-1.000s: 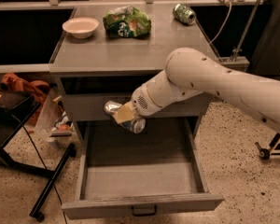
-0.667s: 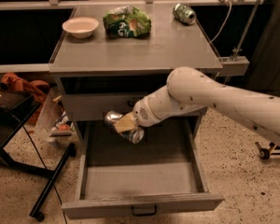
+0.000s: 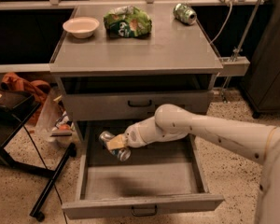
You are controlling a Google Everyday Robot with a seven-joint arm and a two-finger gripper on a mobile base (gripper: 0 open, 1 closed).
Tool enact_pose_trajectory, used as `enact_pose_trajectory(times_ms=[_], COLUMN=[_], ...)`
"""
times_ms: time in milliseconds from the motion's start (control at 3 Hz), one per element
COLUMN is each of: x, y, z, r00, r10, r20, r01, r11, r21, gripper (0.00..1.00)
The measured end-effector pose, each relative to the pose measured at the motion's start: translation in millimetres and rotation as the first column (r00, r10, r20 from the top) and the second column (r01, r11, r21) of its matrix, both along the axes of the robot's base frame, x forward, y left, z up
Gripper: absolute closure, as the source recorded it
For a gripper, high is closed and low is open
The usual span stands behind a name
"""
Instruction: Place redbull can into middle drawer
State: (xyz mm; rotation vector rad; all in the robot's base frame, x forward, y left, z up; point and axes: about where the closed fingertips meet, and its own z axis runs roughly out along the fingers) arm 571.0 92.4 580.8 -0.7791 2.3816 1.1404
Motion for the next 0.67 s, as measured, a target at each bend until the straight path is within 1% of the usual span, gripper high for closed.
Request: enact_pose_trajectory(times_ms=[333,667], x=[10,12], y=[27,45], z=[-60,-102], r00=[0.9967,0.9926], r10=[-0.015,-0.007], r20=[-0.08,-0.121], r01=[0.019,0.013], r11=[0.999,0.999], r21=[0.047,0.043], gripper=[1.0,1.0])
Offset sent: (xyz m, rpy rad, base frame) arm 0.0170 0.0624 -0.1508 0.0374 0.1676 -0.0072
